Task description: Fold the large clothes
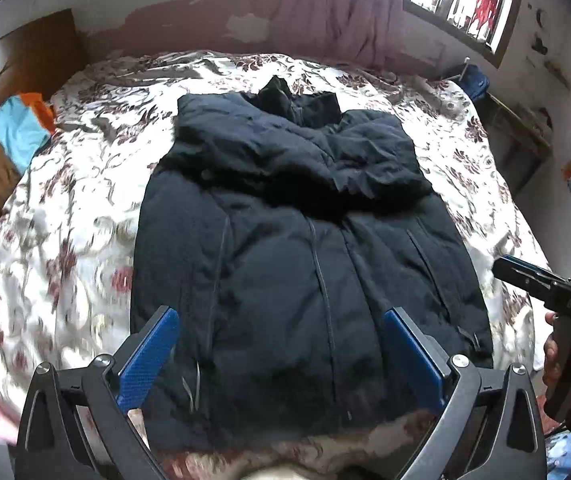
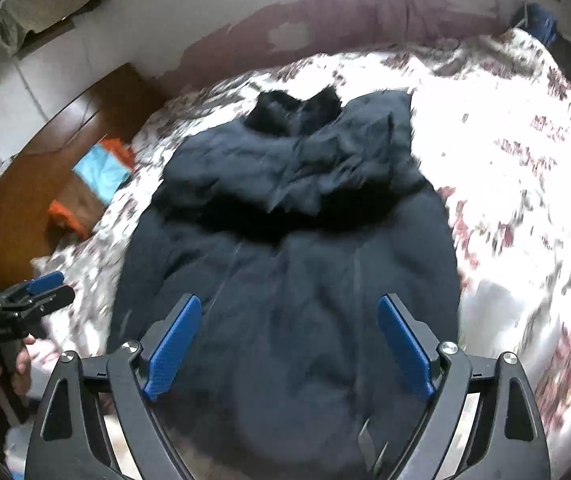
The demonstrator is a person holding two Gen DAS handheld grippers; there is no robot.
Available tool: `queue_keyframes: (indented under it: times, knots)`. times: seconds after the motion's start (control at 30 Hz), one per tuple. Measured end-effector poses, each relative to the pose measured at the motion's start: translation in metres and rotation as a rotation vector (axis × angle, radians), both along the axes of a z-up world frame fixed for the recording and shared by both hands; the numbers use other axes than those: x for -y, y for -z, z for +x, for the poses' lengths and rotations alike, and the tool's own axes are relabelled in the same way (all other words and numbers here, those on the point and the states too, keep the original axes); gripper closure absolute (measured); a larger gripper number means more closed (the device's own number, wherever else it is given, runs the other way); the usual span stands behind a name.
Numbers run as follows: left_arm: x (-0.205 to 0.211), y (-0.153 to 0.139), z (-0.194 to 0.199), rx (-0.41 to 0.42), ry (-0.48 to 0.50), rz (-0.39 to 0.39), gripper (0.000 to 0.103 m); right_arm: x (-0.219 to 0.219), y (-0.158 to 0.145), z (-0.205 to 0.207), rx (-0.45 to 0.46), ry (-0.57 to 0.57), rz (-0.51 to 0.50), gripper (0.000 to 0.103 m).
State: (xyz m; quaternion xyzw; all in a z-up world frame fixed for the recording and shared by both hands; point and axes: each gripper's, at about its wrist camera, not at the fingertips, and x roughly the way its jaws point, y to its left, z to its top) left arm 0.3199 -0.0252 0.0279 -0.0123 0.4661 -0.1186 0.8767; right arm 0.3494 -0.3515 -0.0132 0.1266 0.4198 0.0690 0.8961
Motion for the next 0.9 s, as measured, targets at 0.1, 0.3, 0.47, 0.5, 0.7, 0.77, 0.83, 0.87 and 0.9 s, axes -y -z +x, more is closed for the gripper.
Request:
queue_keyframes:
  times: [0.1, 0.3, 0.47, 0.5, 0.7, 0.77, 0.83, 0.87, 0.9]
  knots:
    - [0.004, 0.009, 0.046, 0.044, 0.010, 0.021, 0.000, 0.007, 0.001, 0.039, 0.081, 0.042, -0.035, 0.016]
    - [0.011, 0.043, 0.148, 0.184, 0.163, -0.084, 0.001, 0.010, 0.016, 0.122, 0.154, 0.132, -0.101, 0.016]
    - [0.017, 0.056, 0.197, 0.110, 0.149, -0.162, 0.000, 0.009, 0.035, 0.146, -0.034, 0.174, -0.056, 0.016]
    - [0.017, 0.056, 0.203, 0.079, 0.135, -0.169, 0.000, 0.010, 0.038, 0.149, -0.082, 0.177, -0.047, 0.016]
    - [0.015, 0.049, 0.257, -0.141, 0.083, -0.094, 0.000, 0.006, 0.019, 0.189, -0.246, 0.187, -0.026, 0.016]
    - [0.013, 0.044, 0.272, -0.153, 0.097, -0.060, 0.000, 0.007, 0.010, 0.210, -0.256, 0.179, -0.031, 0.016]
    - [0.010, 0.039, 0.291, -0.147, 0.100, -0.054, 0.000, 0.005, 0.001, 0.237, -0.257, 0.169, -0.029, 0.016]
    - [0.009, 0.037, 0.302, -0.140, 0.096, -0.060, 0.000, 0.005, 0.000, 0.249, -0.257, 0.165, -0.025, 0.017]
    - [0.009, 0.036, 0.314, -0.132, 0.091, -0.066, 0.000, 0.005, -0.002, 0.264, -0.255, 0.160, -0.024, 0.016]
